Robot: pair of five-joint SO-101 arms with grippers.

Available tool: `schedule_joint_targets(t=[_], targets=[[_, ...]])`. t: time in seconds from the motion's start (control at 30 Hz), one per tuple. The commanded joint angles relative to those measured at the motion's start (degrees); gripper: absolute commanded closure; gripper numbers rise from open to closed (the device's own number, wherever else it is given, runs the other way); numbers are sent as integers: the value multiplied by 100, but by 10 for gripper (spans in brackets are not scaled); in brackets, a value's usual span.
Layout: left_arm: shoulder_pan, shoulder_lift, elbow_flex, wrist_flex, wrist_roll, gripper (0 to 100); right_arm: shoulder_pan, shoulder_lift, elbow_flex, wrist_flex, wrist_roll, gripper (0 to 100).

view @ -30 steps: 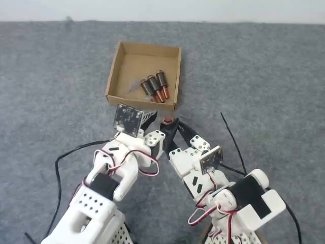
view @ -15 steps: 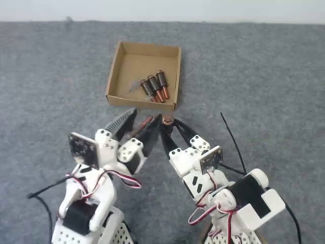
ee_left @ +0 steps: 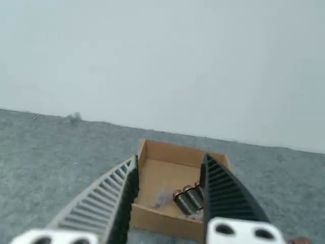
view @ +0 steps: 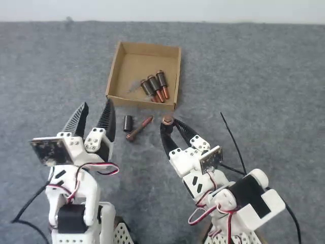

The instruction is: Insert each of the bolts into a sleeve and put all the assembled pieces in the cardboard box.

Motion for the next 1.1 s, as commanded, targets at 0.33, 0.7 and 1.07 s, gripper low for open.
schedule_joint_targets(t=[0.33, 0.7, 1.07], targets=[[-703, -114, 954, 1090, -545, 989, 75, -101, 114, -13, -9, 993], [-1371, -79, 1842, 1116, -730, 989, 57, -136, 114, -13, -9, 993], [-1574, -79, 1824, 1160, -1046, 988, 101, -171, -149, -4, 0, 993]])
